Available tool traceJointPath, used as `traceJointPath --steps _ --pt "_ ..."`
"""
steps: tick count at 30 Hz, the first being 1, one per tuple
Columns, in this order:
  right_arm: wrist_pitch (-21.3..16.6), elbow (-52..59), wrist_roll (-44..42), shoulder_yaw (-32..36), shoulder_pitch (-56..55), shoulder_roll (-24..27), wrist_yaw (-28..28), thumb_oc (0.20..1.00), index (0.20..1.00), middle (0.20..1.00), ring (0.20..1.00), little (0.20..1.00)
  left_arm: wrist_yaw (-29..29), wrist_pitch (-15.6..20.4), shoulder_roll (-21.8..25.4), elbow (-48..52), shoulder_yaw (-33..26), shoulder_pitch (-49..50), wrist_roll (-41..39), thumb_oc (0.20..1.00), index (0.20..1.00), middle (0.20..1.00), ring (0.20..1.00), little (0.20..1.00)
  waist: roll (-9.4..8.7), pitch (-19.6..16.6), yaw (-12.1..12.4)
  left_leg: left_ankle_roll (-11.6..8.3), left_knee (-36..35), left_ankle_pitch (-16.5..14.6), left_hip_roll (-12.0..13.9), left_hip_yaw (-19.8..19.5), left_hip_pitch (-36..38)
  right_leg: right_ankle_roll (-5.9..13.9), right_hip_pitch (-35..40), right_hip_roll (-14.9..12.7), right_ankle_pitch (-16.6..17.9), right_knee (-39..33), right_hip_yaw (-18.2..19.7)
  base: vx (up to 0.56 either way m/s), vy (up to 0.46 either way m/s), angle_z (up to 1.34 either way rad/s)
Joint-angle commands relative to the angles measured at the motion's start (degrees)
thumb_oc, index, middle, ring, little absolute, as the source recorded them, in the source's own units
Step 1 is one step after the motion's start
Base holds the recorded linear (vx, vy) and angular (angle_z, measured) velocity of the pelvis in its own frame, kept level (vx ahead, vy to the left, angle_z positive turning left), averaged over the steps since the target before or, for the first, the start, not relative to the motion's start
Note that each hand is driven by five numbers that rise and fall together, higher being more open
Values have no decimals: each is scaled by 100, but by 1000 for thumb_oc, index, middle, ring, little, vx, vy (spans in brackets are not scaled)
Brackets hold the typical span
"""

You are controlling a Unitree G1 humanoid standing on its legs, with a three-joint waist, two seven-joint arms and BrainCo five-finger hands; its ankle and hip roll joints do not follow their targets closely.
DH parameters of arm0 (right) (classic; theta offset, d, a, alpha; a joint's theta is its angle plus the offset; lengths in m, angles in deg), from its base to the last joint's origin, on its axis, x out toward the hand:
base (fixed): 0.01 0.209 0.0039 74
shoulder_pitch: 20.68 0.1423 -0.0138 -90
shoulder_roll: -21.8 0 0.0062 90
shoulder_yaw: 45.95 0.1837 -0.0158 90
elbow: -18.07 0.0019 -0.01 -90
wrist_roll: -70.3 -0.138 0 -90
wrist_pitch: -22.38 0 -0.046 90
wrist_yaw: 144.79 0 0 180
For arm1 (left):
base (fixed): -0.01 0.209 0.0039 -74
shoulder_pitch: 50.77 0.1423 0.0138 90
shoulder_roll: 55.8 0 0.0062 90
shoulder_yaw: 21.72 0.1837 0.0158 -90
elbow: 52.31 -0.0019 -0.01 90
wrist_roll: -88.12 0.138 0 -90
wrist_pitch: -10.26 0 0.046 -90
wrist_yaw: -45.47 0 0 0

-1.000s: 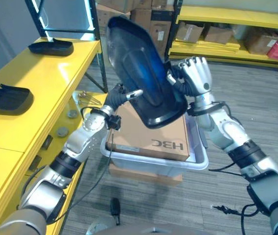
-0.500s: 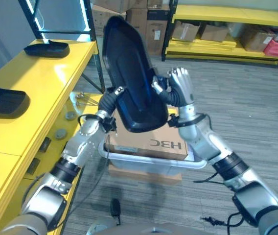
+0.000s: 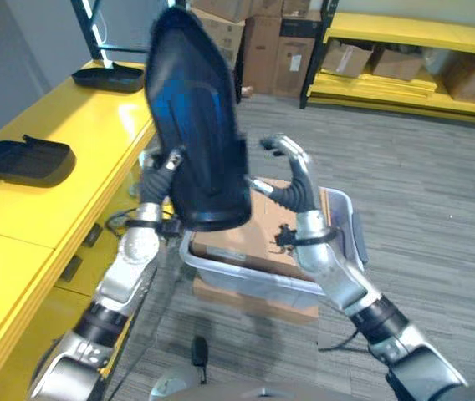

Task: Move parts from the plastic box to the shelf.

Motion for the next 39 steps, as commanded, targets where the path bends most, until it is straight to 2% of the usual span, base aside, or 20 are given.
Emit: traceJointPath --steps 1,4,7,9,10,11,12,14,16,18,20,21,22,26,28,29,32,34,37,39 --pt "-370 376 -988 428 -250 57 -1 1000 1000 1000 1000 1000 861 1064 334 284 -537 -340 1350 200 200 200 200 200 -151 86 70 -108 -6 -1043 311 -119 761 -51 -588 -227 436 40 4 -2 -32 6" --pt "-315 285 -1226 791 -938 125 -278 1000 1000 1000 1000 1000 1468 1543 666 382 -1021 88 2119 200 200 200 200 200 -133 99 20 -125 -6 -1076 338 -116 794 -54 -585 -221 358 98 42 23 -37 4" --pt "-61 114 -1991 1020 -1432 113 -779 1000 1000 1000 1000 1000 1866 1564 848 619 -1407 481 2499 200 200 200 200 200 -112 123 -32 -160 -6 -1057 381 -115 786 -67 -632 -217 299 184 29 -25 -53 1" --pt "288 -404 -2283 1061 -1861 37 -1627 1000 1000 1000 1000 1000 2088 1633 931 738 -1689 791 2572 200 200 200 200 200 -81 177 -44 -199 -6 -1023 416 -143 782 -90 -642 -223 230 254 -23 -6 -39 5" --pt "397 -1207 -2752 945 -2297 -155 -2305 1000 1000 1000 1000 1000 2155 1738 934 975 -2001 1189 2548 200 200 200 200 200 -43 258 39 -270 -6 -926 445 -247 714 -142 -644 -228 174 289 -91 -23 -15 10" --pt "418 -1304 -2836 931 -2325 -183 -2377 1000 1000 1000 1000 1000 2151 1739 931 1019 -2033 1254 2550 200 200 200 200 200 -47 249 35 -280 -6 -917 448 -266 703 -148 -645 -226 165 295 -104 -28 -18 14" --pt "699 -1766 -3186 910 -2489 -327 -2801 1000 1000 1000 1000 1000 2188 1763 898 1107 -2161 1422 2565 200 200 200 200 200 -31 279 85 -322 -6 -860 464 -325 650 -174 -645 -220 133 304 -143 -15 -21 25" --pt "555 -2783 -3135 923 -2662 -671 -2951 1000 1000 1000 1000 1000 2096 1898 806 1254 -2396 1727 2575 200 200 200 200 200 -7 345 194 -440 -6 -738 515 -356 536 -226 -605 -215 66 322 -302 -23 -13 38" --pt "543 -3686 -2416 1018 -2777 -837 -2782 1000 1000 1000 1000 1000 1875 2064 719 1288 -2601 1953 2471 200 200 200 200 200 54 466 311 -613 -6 -504 741 38 409 -261 -519 -264 10 442 -712 -39 47 58" --pt "926 -4421 -2098 1027 -2699 -925 -2660 1000 1000 1000 1000 1000 1595 2196 652 1226 -2605 1947 2305 200 200 200 200 200 89 598 284 -707 -5 -332 975 861 436 -208 -422 -372 -3 612 -1245 -55 115 105" --pt "1303 -4978 -2041 1065 -2635 -963 -2688 1000 1000 1000 1000 1000 1441 2247 618 1131 -2592 1852 2178 200 200 200 200 200 82 653 219 -774 66 -367 1010 1366 527 -134 -297 -446 -85 691 -1488 42 116 102" --pt "1309 -4989 -2034 1068 -2616 -970 -2690 1000 1000 1000 1000 1000 1437 2247 620 1129 -2596 1844 2174 200 200 200 200 200 75 679 213 -777 66 -374 1003 1362 549 -129 -277 -455 -100 702 -1493 16 209 137" --pt "1636 -6071 -1853 946 -2452 -1010 -2943 1000 1000 1000 1000 1000 1402 2194 633 1053 -2526 1645 2200 200 200 200 200 200 38 645 228 -606 226 -605 901 1802 645 -88 -263 -532 -7 717 -1723 -20 209 147" --pt "2507 -7409 -2333 1264 -2136 -1058 -4026 1000 1000 1000 1000 1000 1218 1896 712 1358 -2454 1363 2373 200 200 200 200 200 42 613 516 -480 209 -687 700 1436 527 -27 -215 -663 -148 980 -1795 69 212 130" --pt "2633 -7514 -2411 1346 -2119 -1074 -4148 1000 1000 1000 1000 1000 1146 1857 724 1425 -2461 1333 2363 200 200 200 200 200 46 603 558 -440 205 -715 659 1353 525 -17 -224 -698 -185 1067 -1794 98 209 80" --pt "2967 -7762 -2051 1564 -2053 -1133 -4442 1000 1000 1000 1000 1000 617 1840 813 1654 -2501 1105 2121 200 200 200 200 200 75 515 702 -216 77 -772 409 1223 527 114 -247 -1109 -102 1943 -1857 148 306 50" --pt "2820 -7888 -1925 1666 -2023 -1128 -4409 1000 1000 1000 1000 1000 445 1753 838 1716 -2347 894 2131 200 200 200 200 200 70 553 554 -47 44 -866 200 987 610 276 -674 -1268 313 2904 -1340 124 238 52" --pt "2757 -7936 -2144 1669 -1888 -1140 -4229 1000 1000 1000 1000 1000 384 1757 855 1701 -1951 621 1978 200 200 200 200 200 147 621 224 89 -6 -815 99 485 629 129 -1360 -627 391 3070 -558 47 48 107" --pt "2637 -8011 -2326 1652 -1710 -1163 -4081 1000 1000 1000 1000 1000 180 1719 850 1710 -1552 269 1620 200 200 200 200 200 160 589 -94 111 -6 -788 -68 -216 594 17 -1616 92 307 2358 91 85 -102 123" --pt "2673 -8029 -2490 1635 -1610 -1143 -4065 1000 1000 1000 1000 1000 72 1712 811 1724 -1418 155 1480 200 200 200 200 200 174 541 -174 133 -6 -775 -128 -475 569 -39 -1678 280 347 2084 333 47 -112 117"
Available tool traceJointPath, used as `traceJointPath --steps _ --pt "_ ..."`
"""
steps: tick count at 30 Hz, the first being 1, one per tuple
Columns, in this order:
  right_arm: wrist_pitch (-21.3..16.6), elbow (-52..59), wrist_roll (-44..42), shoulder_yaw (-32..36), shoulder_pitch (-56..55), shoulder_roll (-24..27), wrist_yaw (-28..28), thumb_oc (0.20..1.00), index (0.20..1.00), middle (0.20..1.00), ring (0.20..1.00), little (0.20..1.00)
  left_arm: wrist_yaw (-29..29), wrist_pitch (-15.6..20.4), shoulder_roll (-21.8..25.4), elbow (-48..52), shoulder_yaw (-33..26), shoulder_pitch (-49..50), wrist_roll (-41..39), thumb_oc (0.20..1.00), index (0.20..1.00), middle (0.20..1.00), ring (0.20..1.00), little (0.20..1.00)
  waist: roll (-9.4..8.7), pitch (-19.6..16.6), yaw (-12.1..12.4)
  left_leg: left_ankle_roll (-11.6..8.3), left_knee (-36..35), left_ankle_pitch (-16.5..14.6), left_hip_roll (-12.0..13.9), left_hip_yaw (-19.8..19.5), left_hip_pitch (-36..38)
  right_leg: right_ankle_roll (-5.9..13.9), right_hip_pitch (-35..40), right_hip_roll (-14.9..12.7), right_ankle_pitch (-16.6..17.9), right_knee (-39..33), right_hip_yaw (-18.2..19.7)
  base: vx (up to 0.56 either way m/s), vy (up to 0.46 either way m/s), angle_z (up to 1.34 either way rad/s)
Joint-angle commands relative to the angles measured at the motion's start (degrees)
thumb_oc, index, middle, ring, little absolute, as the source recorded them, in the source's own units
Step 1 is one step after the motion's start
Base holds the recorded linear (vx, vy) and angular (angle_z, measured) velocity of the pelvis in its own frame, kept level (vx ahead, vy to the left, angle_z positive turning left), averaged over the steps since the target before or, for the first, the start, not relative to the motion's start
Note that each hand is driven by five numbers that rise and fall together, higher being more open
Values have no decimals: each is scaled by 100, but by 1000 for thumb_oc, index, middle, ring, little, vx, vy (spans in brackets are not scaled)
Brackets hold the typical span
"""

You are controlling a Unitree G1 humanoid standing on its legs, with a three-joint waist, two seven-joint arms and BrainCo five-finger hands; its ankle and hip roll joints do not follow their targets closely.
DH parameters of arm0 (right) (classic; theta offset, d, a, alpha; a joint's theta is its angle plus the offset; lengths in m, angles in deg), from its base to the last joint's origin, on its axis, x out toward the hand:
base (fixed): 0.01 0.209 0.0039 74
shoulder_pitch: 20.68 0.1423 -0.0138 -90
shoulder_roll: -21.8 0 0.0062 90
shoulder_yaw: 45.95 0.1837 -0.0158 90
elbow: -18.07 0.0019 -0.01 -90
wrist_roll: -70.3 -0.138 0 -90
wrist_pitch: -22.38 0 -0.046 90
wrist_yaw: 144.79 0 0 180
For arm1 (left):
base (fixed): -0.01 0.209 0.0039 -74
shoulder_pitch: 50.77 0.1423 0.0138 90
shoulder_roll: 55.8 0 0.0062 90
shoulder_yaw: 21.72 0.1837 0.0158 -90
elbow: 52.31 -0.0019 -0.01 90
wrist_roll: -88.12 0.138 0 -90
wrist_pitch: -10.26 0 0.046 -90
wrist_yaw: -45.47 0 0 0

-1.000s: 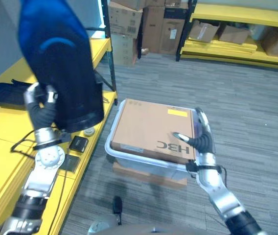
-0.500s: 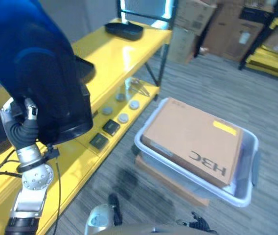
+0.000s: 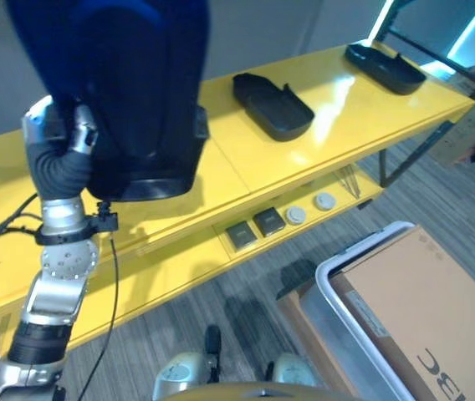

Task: Move parts from the plastic box to the shelf.

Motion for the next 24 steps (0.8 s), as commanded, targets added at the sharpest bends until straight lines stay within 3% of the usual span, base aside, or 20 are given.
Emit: traceJointPath --steps 1,4,5,6,8,9,11,12,15,16,18,19,21,22,24 --pt "95 -266 -403 -244 366 -123 77 1000 1000 1000 1000 1000 -291 98 -203 552 234 -359 -637 200 200 200 200 200 -53 -343 -302 -269 -62 -433 190 -547 81 -102 61 537 1231 -1495 211 59 -167 181" --pt "37 -359 -178 -452 633 -82 -104 1000 1000 1000 1000 1000 -284 -175 -306 646 393 -426 -754 200 200 200 200 200 -90 -437 -171 -354 -62 -366 82 -808 -27 -289 402 683 1117 -2110 284 45 -157 140" --pt "-3 -342 -225 -588 745 -57 -150 1000 1000 1000 1000 1000 -362 -230 -298 677 368 -246 -997 200 200 200 200 200 -117 -425 25 -439 -62 -304 38 -718 -194 -325 617 690 1139 -2421 255 -30 -119 143" --pt "-2 -340 -227 -589 749 -58 -149 1000 1000 1000 1000 1000 -368 -231 -297 683 362 -246 -1003 200 200 200 200 200 -108 -419 24 -440 -62 -252 44 -714 -221 -326 594 696 1191 -2431 249 -45 -57 104" --pt "16 -296 -394 -527 748 -5 -89 1000 1000 1000 1000 1000 -629 -173 -373 664 363 -152 -1237 200 200 200 200 200 -108 -346 65 -549 -6 -261 172 -6 -332 -308 793 569 1133 -2562 -97 -58 36 45" --pt "8 -255 -546 -420 727 63 -33 1000 1000 1000 1000 1000 -837 -124 -437 662 380 -90 -1352 200 200 200 200 200 -102 -286 62 -626 58 -251 311 533 -383 -286 901 457 1152 -2656 -378 -126 85 90" --pt "230 -212 -570 -287 785 228 -126 1000 1000 1000 1000 1000 -1003 -101 -541 646 422 82 -1519 200 200 200 200 200 -140 -257 62 -747 297 -347 653 944 -338 -258 984 192 1267 -2832 -698 -146 195 123" --pt "346 -230 -453 -272 808 272 -228 1000 1000 1000 1000 1000 -985 -66 -530 624 437 150 -1533 200 200 200 200 200 -156 -270 61 -784 349 -368 803 962 -280 -254 976 98 1303 -2860 -746 -78 265 92" --pt "445 -409 -131 -342 841 399 -398 1000 1000 1000 1000 1000 -925 -15 -511 550 482 346 -1609 200 200 200 200 200 -162 -318 40 -993 324 -125 1389 944 -77 -222 952 -151 1396 -2899 -795 19 334 41" --pt "470 -479 310 -414 882 451 -414 1000 1000 1000 1000 1000 -883 -65 -498 530 486 479 -1560 200 200 200 200 200 -127 -351 5 -1175 266 300 1835 770 41 -211 971 -254 1378 -2864 -701 95 446 17" --pt "476 -507 573 -456 906 466 -426 1000 1000 1000 1000 1000 -857 -68 -495 499 493 520 -1534 200 200 200 200 200 -111 -356 -5 -1227 243 439 1958 673 75 -208 978 -279 1357 -2831 -648 107 448 13" --pt "506 -634 698 -733 978 516 -370 1000 1000 1000 1000 1000 -684 47 -424 355 542 663 -1397 200 200 200 200 200 -57 -397 28 -1269 327 630 2110 -29 85 -145 877 -401 1242 -2596 -186 107 438 3" --pt "519 -657 637 -765 1022 522 -357 1000 1000 1000 1000 1000 -613 80 -396 324 564 681 -1313 200 200 200 200 200 -39 -403 43 -1258 384 587 2085 -176 67 -131 836 -417 1184 -2498 -62 120 500 -28" --pt "575 -664 541 -804 1180 528 -272 1000 1000 1000 1000 1000 -551 96 -338 252 546 704 -1261 200 200 200 200 200 33 -406 47 -1216 579 385 1994 -414 112 -112 780 -467 1124 -2367 217 142 683 -55" --pt "667 -628 391 -665 1227 454 11 1000 1000 1000 1000 1000 -663 55 -234 129 545 590 -1338 200 200 200 200 200 155 -451 -45 -1113 738 -257 1838 -171 249 29 752 -713 1134 -2210 274 135 740 -54"
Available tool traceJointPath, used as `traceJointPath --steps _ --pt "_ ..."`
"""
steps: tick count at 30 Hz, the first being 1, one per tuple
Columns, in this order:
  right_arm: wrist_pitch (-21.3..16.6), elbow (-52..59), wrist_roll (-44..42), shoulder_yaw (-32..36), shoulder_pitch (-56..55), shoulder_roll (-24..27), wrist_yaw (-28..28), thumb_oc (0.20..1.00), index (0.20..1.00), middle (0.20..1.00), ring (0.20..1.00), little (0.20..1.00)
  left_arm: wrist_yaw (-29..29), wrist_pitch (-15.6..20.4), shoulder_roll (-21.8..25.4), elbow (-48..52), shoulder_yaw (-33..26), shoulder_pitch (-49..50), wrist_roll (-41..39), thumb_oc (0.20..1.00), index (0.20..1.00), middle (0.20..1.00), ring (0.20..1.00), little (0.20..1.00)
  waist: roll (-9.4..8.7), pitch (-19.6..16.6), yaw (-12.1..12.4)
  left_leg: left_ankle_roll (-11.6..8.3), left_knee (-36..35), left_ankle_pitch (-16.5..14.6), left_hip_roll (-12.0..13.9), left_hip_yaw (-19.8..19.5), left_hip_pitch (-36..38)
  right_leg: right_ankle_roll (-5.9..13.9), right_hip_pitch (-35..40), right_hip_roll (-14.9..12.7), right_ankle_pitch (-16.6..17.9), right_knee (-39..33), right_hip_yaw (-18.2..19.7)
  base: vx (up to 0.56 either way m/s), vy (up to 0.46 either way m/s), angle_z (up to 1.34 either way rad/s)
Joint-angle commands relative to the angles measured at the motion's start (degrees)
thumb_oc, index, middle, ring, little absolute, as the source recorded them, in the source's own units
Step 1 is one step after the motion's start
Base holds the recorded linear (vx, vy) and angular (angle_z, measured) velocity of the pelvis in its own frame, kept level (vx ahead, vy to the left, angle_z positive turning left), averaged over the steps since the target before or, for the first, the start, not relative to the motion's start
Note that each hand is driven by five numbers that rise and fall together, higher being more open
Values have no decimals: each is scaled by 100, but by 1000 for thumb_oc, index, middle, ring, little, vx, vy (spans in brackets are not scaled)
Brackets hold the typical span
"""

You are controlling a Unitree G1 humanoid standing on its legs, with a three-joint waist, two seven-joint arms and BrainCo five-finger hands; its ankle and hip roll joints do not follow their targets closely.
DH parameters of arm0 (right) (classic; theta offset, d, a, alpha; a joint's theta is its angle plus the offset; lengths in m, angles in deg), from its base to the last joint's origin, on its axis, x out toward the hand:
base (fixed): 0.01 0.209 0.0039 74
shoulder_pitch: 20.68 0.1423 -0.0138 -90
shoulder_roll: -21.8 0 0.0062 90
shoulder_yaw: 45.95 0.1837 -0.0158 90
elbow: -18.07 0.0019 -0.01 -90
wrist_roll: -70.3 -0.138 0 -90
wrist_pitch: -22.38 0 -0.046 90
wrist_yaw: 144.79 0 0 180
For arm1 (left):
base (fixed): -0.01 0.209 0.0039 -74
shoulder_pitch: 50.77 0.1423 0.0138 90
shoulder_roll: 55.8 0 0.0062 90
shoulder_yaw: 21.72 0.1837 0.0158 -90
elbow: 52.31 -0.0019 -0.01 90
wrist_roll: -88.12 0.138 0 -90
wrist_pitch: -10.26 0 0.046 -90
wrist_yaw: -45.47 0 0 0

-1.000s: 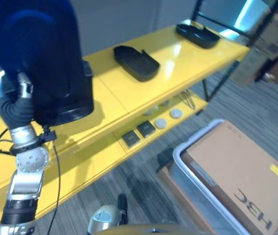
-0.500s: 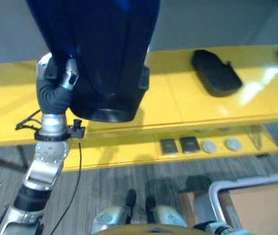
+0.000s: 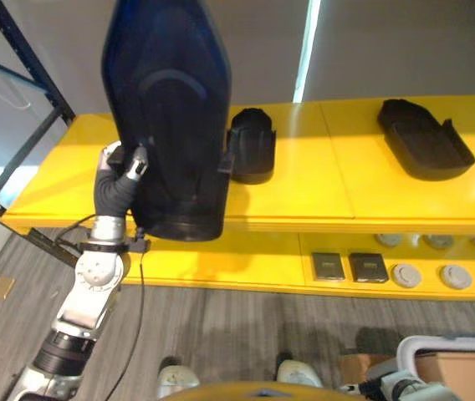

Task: Move parts from the plastic box to the shelf.

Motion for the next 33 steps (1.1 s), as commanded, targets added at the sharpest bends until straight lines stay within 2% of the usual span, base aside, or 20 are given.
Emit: traceJointPath --steps 1,2,3,4,5,7,8,10,11,12,13,16,20,24,27,28,33 --pt "126 -181 -183 34 202 -349 324 1000 1000 1000 1000 1000 143 326 183 540 -392 -22 8 200 200 200 200 200 -10 -94 -63 24 358 -13 60 206 -337 -12 565 -259 -52 -382 -193 111 655 -44" --pt "112 -132 -421 190 147 -423 737 1000 1000 1000 1000 1000 54 238 262 478 -341 -150 -68 200 200 200 200 200 12 -121 -100 108 334 -388 -84 442 -282 140 582 -529 154 -418 -285 67 409 -30" --pt "117 -124 -461 212 138 -440 807 1000 1000 1000 1000 1000 36 217 283 464 -330 -172 -90 200 200 200 200 200 6 -121 -97 126 343 -442 -119 462 -278 161 586 -571 197 -432 -285 94 523 -18" --pt "49 -86 -597 317 111 -497 1131 1000 1000 1000 1000 1000 10 126 413 409 -294 -280 -211 200 200 200 200 200 -3 -128 -97 196 337 -599 -254 541 -250 227 580 -759 450 -495 -311 55 411 -11" --pt "62 -27 -589 455 97 -545 1286 1000 1000 1000 1000 1000 27 -16 618 315 -350 -399 -372 200 200 200 200 200 -50 -157 -47 243 371 -704 -392 835 -216 328 561 -1123 985 -738 -636 45 375 0" --pt "69 -14 -580 483 91 -563 1313 1000 1000 1000 1000 1000 34 -54 658 299 -357 -418 -400 200 200 200 200 200 -69 -164 -24 254 386 -723 -421 898 -213 352 564 -1193 1083 -807 -701 -6 270 -30" --pt "-194 25 -530 464 -38 -657 1315 1000 1000 1000 1000 1000 55 -195 846 206 -650 -365 -547 200 200 200 200 200 -111 -161 72 337 237 -740 -506 1448 -108 409 550 -1236 1152 -837 -1372 -32 357 -50" --pt "-199 96 -602 435 -110 -660 1274 1000 1000 1000 1000 1000 112 -248 871 182 -711 -357 -626 200 200 200 200 200 -99 -156 35 406 104 -716 -563 1436 -95 369 525 -998 940 -786 -1286 -33 258 -72" --pt "-218 125 -673 439 -193 -653 1218 1000 1000 1000 1000 1000 174 -236 882 117 -703 -373 -676 200 200 200 200 200 -92 -158 -24 480 14 -714 -642 1347 -101 329 497 -760 754 -733 -1170 -2 220 -86" --pt "-236 156 -745 476 -310 -662 1043 1000 1000 1000 1000 1000 246 -329 859 78 -690 -415 -740 200 200 200 200 200 -92 -169 -105 577 -114 -713 -788 1177 -116 256 457 -410 489 -662 -993 43 313 -23" --pt "-221 153 -800 476 -457 -727 826 1000 1000 1000 1000 1000 280 -571 775 -12 -663 -476 -948 200 200 200 200 200 -97 -181 -185 665 -301 -663 -1005 943 -111 146 382 -17 308 -598 -804 57 254 38" --pt "-404 151 -952 466 -606 -750 661 1000 1000 1000 1000 1000 131 -879 610 -112 -719 -434 -1179 200 200 200 200 200 -123 -171 -269 721 -436 -613 -1219 683 -102 53 296 309 336 -674 -575 75 66 85" --pt "-169 259 -884 320 -731 -753 158 1000 1000 1000 1000 1000 22 -1238 428 -490 -853 -500 -1188 200 200 200 200 200 -189 -80 -426 808 -452 -587 -1478 584 -345 -39 86 714 607 -1117 -174 42 -110 28" --pt "-228 320 -997 170 -721 -692 100 1000 1000 1000 1000 1000 184 -1134 503 -929 -929 -704 -1023 200 200 200 200 200 -167 58 -484 787 -452 -438 -1577 705 -630 -95 -75 901 629 -1213 -36 -23 -80 32" --pt "-224 418 -1235 213 -557 -541 156 1000 1000 1000 1000 1000 160 -1278 689 -1277 -1043 -923 -1206 200 200 200 200 200 -105 211 -544 758 -452 -370 -1571 798 -803 -117 -191 918 656 -1304 58 -39 -24 -11" --pt "-203 520 -914 255 -495 -405 22 1000 1000 1000 1000 1000 -190 -1287 951 -1747 -1180 -1123 -1560 200 200 200 200 200 -63 361 -621 701 -452 -316 -1505 894 -923 -141 -287 931 663 -1331 123 -9 -20 -19" --pt "-236 614 -926 179 -458 -277 8 1000 1000 1000 1000 1000 -775 -1439 1291 -2277 -1312 -1451 -2078 200 200 200 200 200 -17 589 -710 624 -452 -228 -1393 979 -1105 -178 -439 937 657 -1340 190 -9 -18 -17"
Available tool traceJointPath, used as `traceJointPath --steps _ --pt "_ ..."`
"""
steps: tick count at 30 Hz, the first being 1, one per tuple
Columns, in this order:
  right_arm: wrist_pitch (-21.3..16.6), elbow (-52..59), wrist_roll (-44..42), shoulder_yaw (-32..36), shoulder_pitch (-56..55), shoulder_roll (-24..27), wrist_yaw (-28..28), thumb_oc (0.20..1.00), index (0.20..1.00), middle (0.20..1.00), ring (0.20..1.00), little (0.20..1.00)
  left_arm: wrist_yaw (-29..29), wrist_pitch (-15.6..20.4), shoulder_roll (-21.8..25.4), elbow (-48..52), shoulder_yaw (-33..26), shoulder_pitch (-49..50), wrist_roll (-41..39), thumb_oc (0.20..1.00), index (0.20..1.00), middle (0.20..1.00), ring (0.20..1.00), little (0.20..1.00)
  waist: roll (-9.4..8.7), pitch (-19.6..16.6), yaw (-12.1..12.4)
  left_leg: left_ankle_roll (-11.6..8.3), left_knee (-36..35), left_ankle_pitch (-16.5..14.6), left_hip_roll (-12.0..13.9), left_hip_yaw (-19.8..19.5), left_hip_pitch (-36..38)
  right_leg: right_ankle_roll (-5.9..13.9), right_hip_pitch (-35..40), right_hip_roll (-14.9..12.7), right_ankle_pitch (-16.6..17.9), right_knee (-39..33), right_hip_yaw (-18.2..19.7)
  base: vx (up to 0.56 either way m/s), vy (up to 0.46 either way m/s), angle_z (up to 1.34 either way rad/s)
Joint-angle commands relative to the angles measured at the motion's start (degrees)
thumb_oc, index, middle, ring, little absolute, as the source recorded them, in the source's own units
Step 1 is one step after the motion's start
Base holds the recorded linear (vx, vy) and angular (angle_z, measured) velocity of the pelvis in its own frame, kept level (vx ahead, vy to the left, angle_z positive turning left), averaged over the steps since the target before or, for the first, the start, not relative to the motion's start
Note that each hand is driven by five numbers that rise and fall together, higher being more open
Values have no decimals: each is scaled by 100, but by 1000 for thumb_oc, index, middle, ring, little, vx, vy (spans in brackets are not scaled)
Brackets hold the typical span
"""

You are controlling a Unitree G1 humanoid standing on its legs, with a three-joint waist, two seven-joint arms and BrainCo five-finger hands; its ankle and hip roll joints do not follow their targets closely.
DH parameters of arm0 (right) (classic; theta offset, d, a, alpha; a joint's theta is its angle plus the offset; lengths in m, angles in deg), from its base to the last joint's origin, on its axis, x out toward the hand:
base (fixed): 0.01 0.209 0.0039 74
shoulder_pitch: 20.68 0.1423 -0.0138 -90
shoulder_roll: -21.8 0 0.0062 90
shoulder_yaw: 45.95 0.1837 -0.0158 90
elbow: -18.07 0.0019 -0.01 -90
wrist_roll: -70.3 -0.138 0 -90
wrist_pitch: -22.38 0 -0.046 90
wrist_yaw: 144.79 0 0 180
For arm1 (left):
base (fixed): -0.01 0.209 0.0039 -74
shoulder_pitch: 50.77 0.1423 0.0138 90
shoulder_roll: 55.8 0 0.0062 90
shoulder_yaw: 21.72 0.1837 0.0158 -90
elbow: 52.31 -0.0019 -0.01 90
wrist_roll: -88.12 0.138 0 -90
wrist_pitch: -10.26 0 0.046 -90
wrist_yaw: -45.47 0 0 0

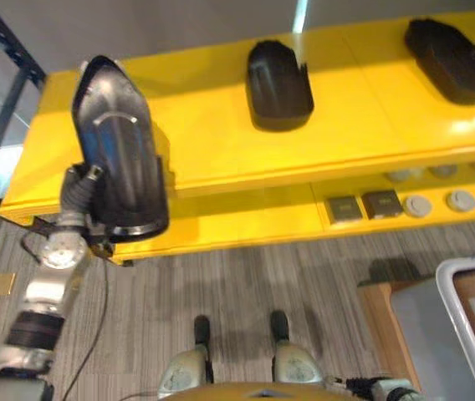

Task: Move parts from the plastic box to the shelf.

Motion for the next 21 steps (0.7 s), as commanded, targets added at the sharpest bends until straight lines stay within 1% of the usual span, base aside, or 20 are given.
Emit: traceJointPath --steps 1,2,4,6,7,8,9,10,11,12,13,15,17,19,21 --pt "77 60 94 -246 -42 -20 -100 1000 1000 1000 1000 1000 -470 282 405 -120 -443 -797 -640 200 200 200 200 200 -225 126 -88 362 -4 -481 -526 546 100 -341 -201 397 -206 129 242 14 5 -8" --pt "80 61 98 -246 -35 -18 -104 1000 1000 1000 1000 1000 -489 289 417 -152 -443 -818 -655 200 200 200 200 200 -224 133 -88 360 -4 -479 -523 549 96 -343 -207 397 -207 133 244 24 17 -9" --pt "65 88 183 -257 -16 67 -159 1000 1000 1000 1000 1000 -713 326 585 -554 -507 -996 -850 200 200 200 200 200 -190 226 -151 331 -4 -452 -477 598 61 -356 -266 368 -216 162 263 30 36 -14" --pt "-23 99 214 -280 32 163 -174 1000 1000 1000 1000 1000 -690 321 786 -903 -541 -1238 -1088 200 200 200 200 200 -147 332 -206 309 -4 -445 -436 622 18 -355 -357 295 -231 208 287 28 69 -16" --pt "-44 104 248 -293 52 204 -200 1000 1000 1000 1000 1000 -759 329 843 -1085 -570 -1323 -1318 200 200 200 200 200 -124 370 -229 297 -4 -444 -418 628 11 -352 -384 260 -240 229 291 21 53 -12" --pt "-49 102 257 -293 58 211 -204 1000 1000 1000 1000 1000 -779 323 855 -1129 -576 -1346 -1349 200 200 200 200 200 -120 377 -233 295 -4 -444 -415 631 12 -353 -387 256 -244 233 292 51 68 -15" --pt "-70 104 322 -309 75 266 -234 1000 1000 1000 1000 1000 -847 184 943 -1372 -617 -1434 -1504 200 200 200 200 200 -84 416 -267 283 -4 -443 -394 652 12 -351 -410 214 -260 260 298 50 61 -12" --pt "-85 111 324 -321 82 293 -231 1000 1000 1000 1000 1000 -870 132 995 -1493 -598 -1488 -1548 200 200 200 200 200 -69 440 -284 276 -4 -440 -388 660 9 -347 -424 193 -263 269 300 58 94 -9" --pt "-76 152 339 -343 108 343 -223 1000 1000 1000 1000 1000 -892 -24 1122 -1732 -610 -1596 -1547 200 200 200 200 200 -35 483 -317 265 -4 -437 -383 677 -1 -345 -455 168 -269 281 301 25 67 -3" --pt "-74 160 348 -346 122 351 -222 1000 1000 1000 1000 1000 -905 -74 1157 -1807 -600 -1642 -1533 200 200 200 200 200 -29 500 -325 263 -4 -436 -383 680 -4 -346 -465 164 -274 288 302 30 85 -2" --pt "-64 193 365 -385 157 412 -236 1000 1000 1000 1000 1000 -988 -152 1321 -2129 -546 -1768 -1559 200 200 200 200 200 10 544 -361 254 -4 -433 -378 697 -14 -349 -497 152 -287 304 302 26 59 -2" --pt "-45 220 357 -405 178 438 -241 1000 1000 1000 1000 1000 -1029 -243 1422 -2301 -501 -1871 -1532 200 200 200 200 200 23 576 -375 250 -4 -430 -375 704 -19 -352 -510 151 -295 312 305 25 45 -1" --pt "-5 283 339 -461 221 507 -244 1000 1000 1000 1000 1000 -1167 -548 1703 -2691 -397 -2074 -1400 200 200 200 200 200 62 646 -419 242 -4 -417 -369 727 -37 -358 -550 163 -290 313 320 24 38 -2" --pt "24 312 266 -541 276 541 -238 1000 1000 1000 1000 1000 -1417 -673 1954 -3146 -204 -2361 -1395 200 200 200 200 200 70 709 -444 244 -4 -412 -362 731 -71 -365 -584 186 -290 308 333 0 0 0" --pt "81 398 198 -591 320 545 -238 1000 1000 1000 1000 1000 -1595 -833 2164 -3337 -51 -2566 -1169 200 200 200 200 200 47 772 -454 246 -4 -403 -348 736 -115 -372 -623 217 -286 309 355 -3 -21 -1"
